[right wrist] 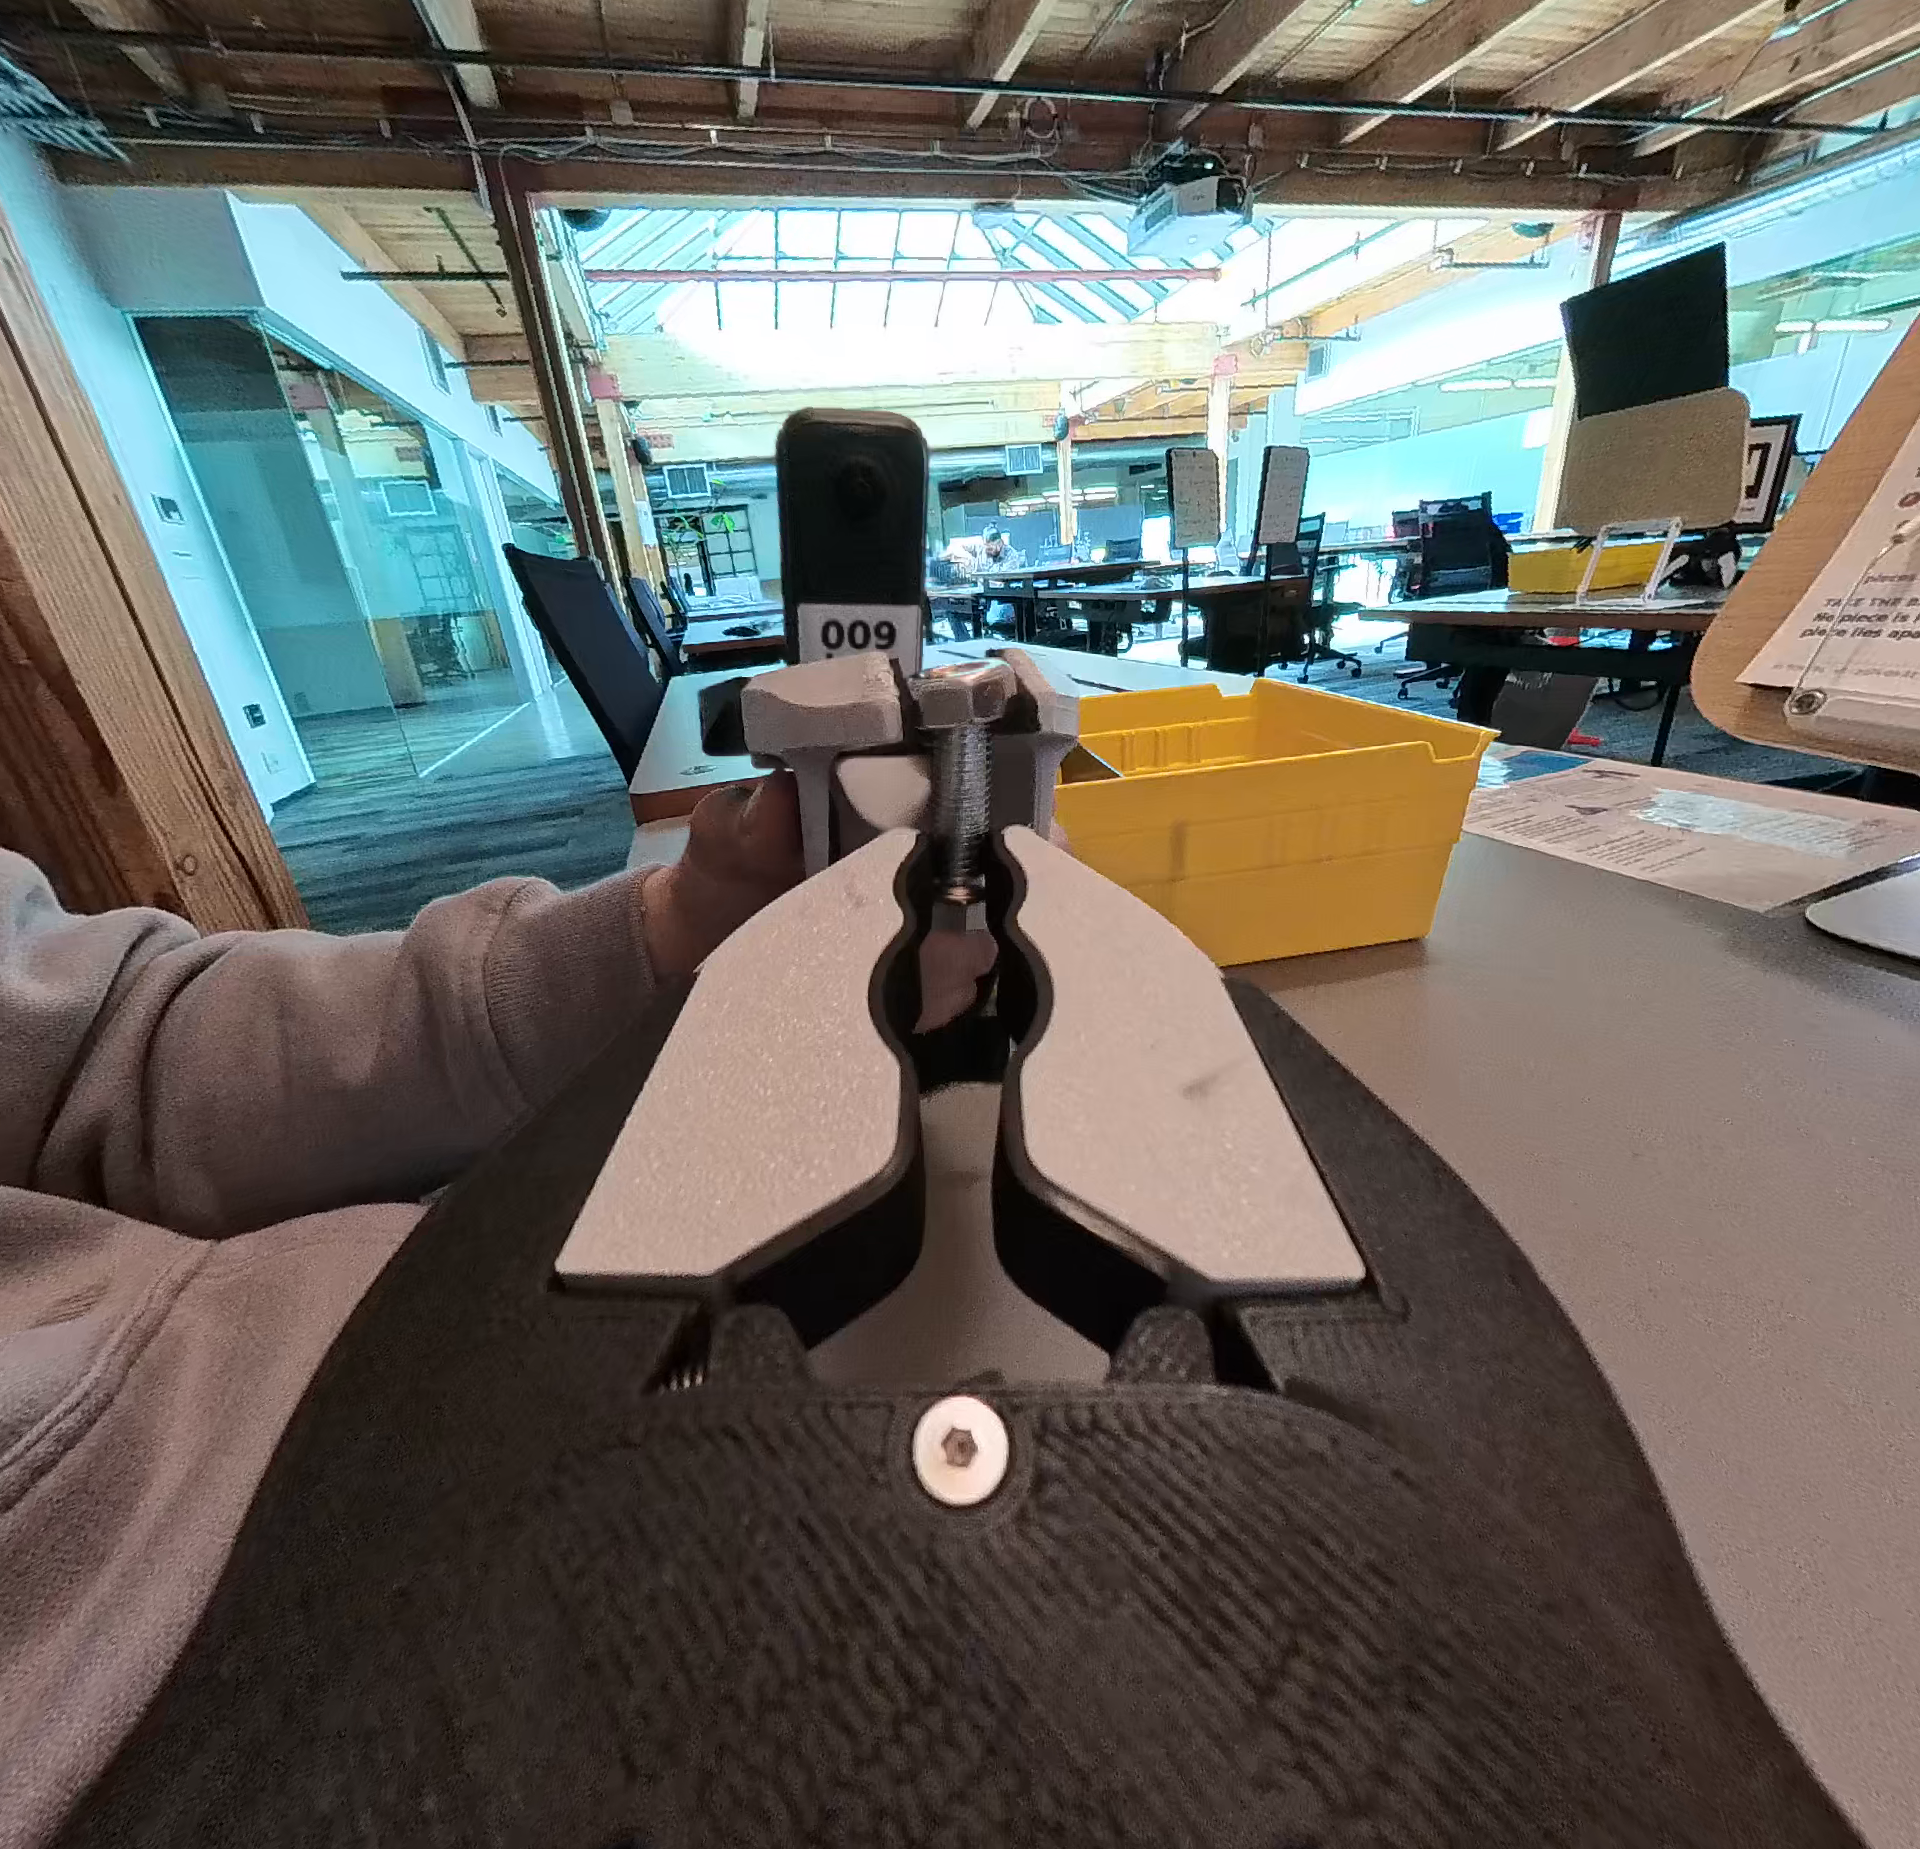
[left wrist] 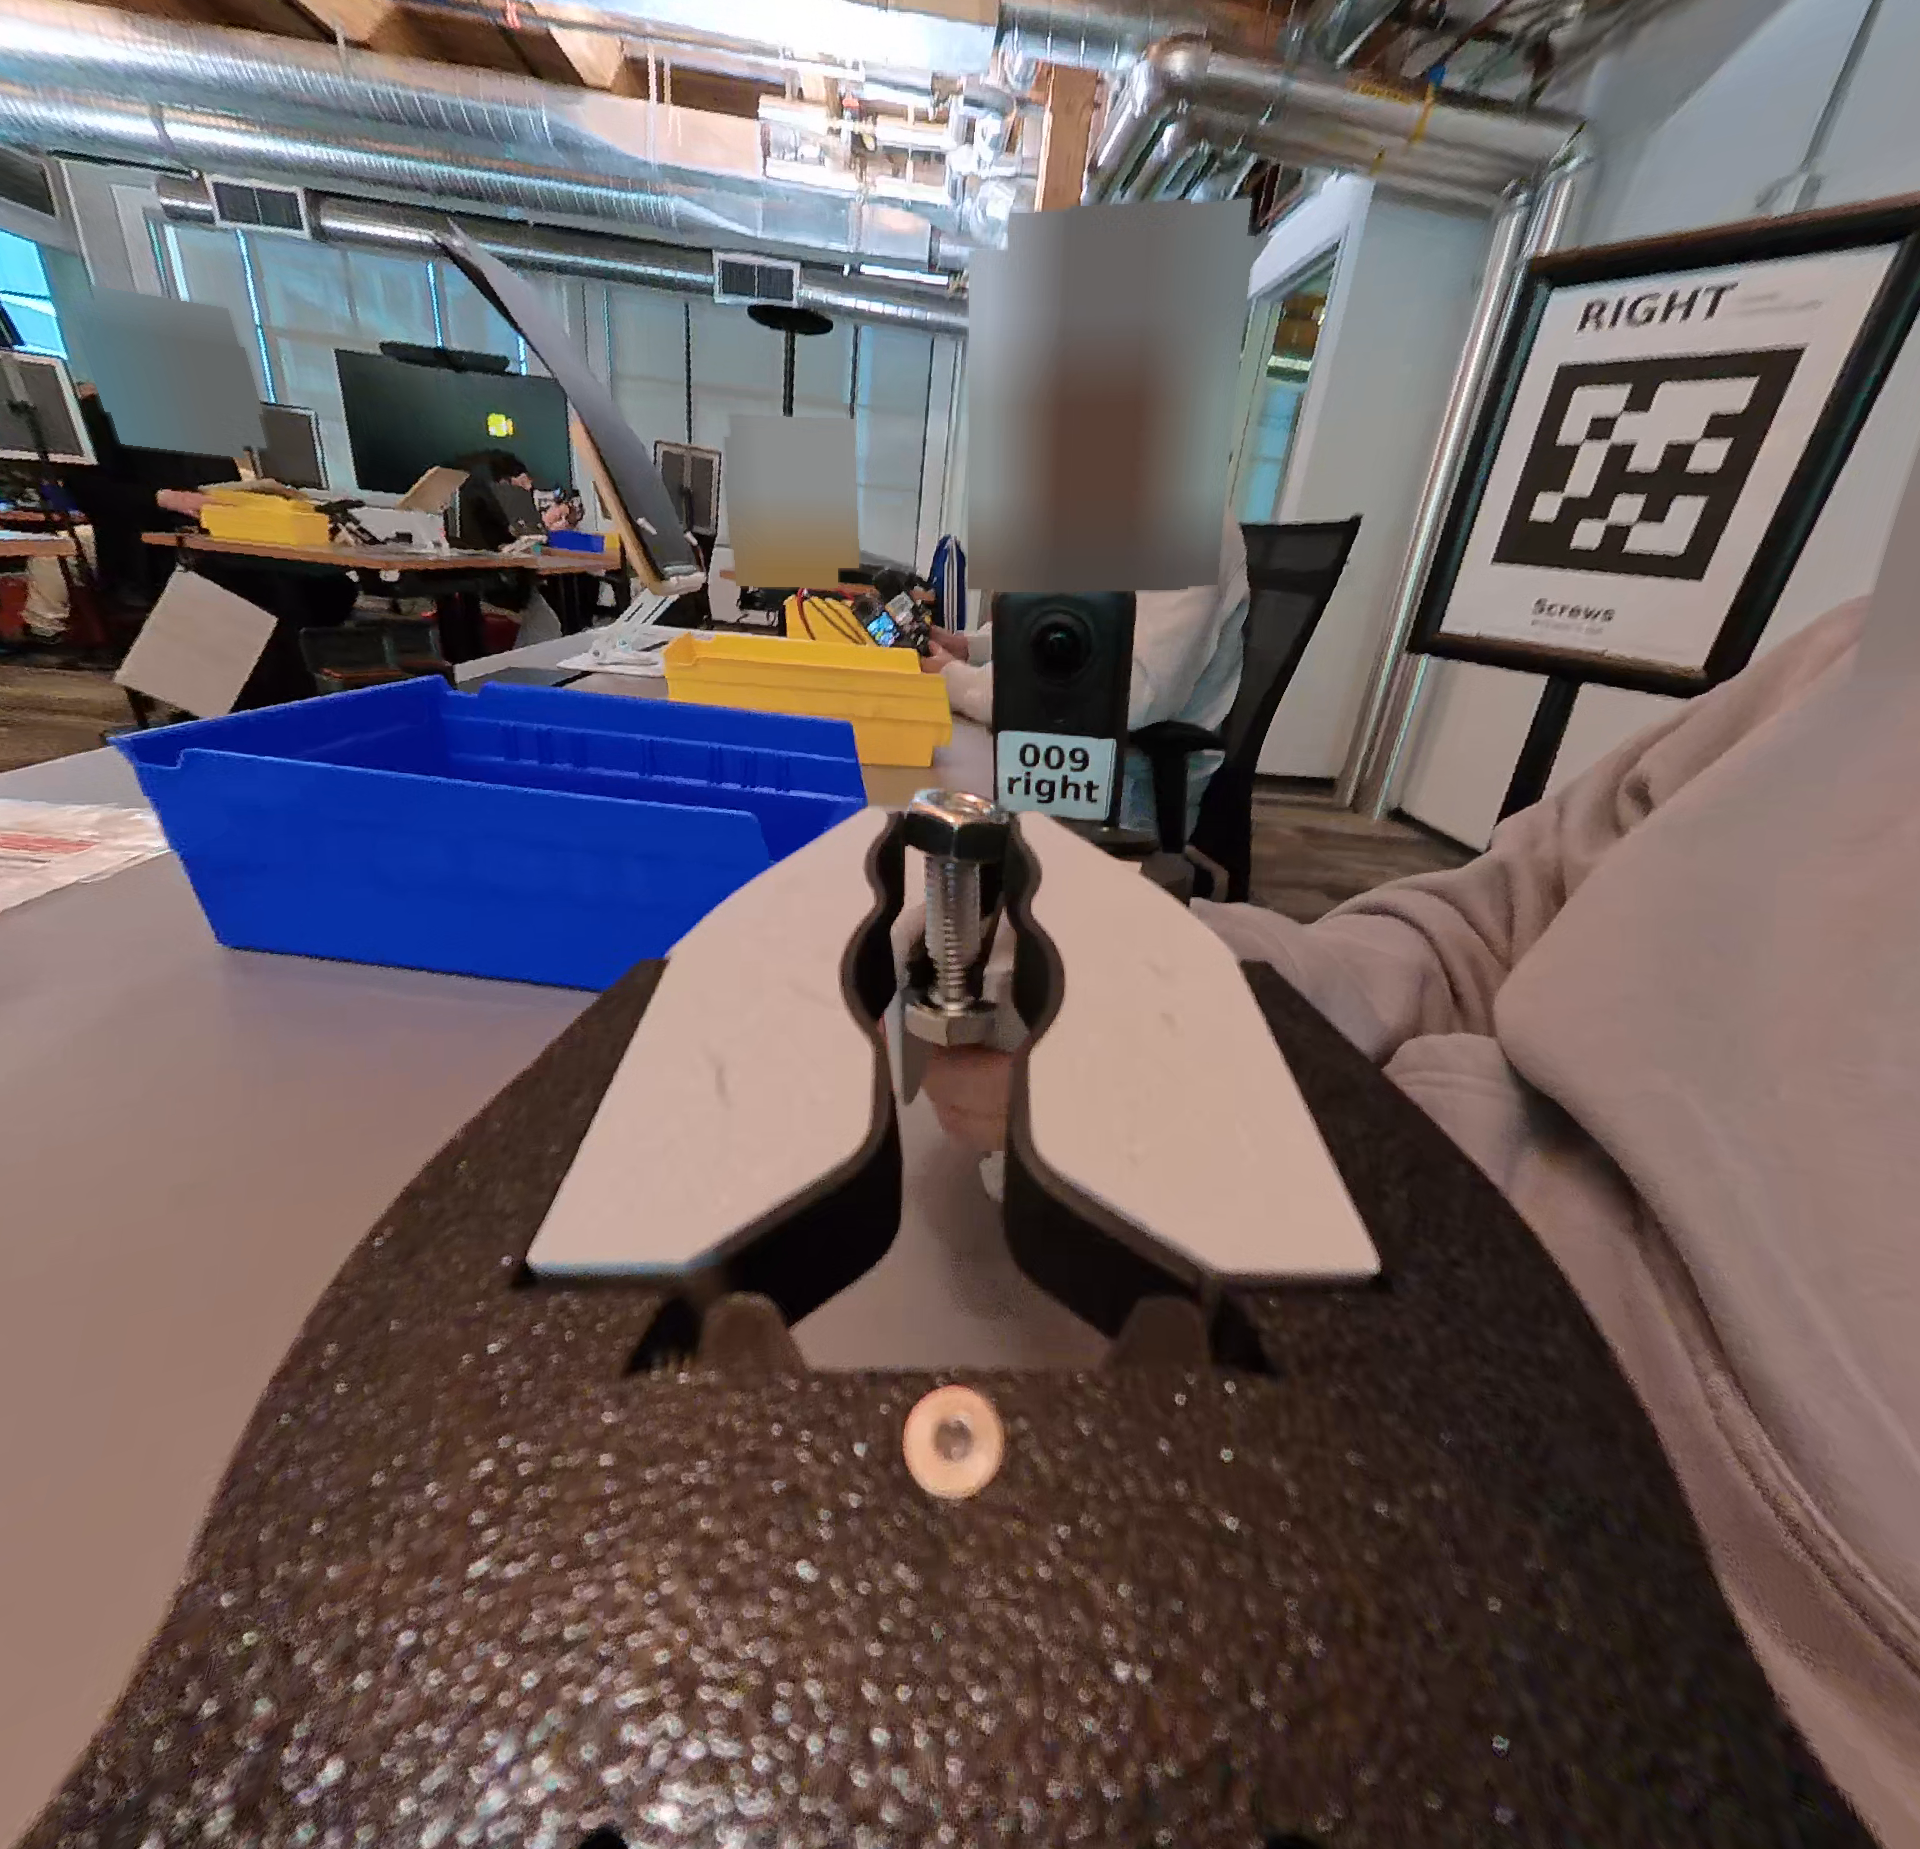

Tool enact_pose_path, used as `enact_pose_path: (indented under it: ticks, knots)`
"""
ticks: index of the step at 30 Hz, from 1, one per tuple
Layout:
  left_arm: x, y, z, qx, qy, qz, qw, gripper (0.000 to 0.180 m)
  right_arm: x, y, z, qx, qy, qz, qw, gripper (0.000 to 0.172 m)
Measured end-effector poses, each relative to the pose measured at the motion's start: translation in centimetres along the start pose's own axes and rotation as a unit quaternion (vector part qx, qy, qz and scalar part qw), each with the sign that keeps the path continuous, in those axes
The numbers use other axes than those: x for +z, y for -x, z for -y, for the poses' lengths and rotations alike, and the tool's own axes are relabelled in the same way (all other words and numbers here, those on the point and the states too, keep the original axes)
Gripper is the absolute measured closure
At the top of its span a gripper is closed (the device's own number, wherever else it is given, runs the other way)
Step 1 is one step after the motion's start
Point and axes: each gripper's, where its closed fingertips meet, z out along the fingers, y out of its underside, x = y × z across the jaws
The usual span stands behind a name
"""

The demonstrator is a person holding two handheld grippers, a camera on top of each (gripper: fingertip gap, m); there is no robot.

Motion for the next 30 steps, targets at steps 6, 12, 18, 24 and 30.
enact_pose_path:
  ticks: [6,12,18,24,30]
  knots:
    - [0.0,0.0,-0.1,-0.006,0.004,-0.002,1.000,0.164,0.0,-0.1,-0.1,-0.005,0.007,-0.002,1.000,0.163]
    - [-0.1,0.2,-0.3,-0.011,0.011,0.002,1.000,0.164,0.0,-0.2,-0.3,0.000,0.011,-0.003,1.000,0.163]
    - [-0.1,0.5,-0.6,-0.004,0.025,0.014,1.000,0.164,0.0,-0.6,-0.6,-0.012,0.022,-0.015,1.000,0.163]
    - [-0.1,0.8,-0.7,-0.014,0.022,0.019,0.999,0.164,-0.1,-0.8,-0.6,-0.030,0.026,-0.029,0.999,0.163]
    - [0.1,1.0,-1.1,-0.035,0.021,0.018,0.999,0.164,-0.1,-1.3,-0.7,-0.025,0.026,-0.040,0.999,0.163]
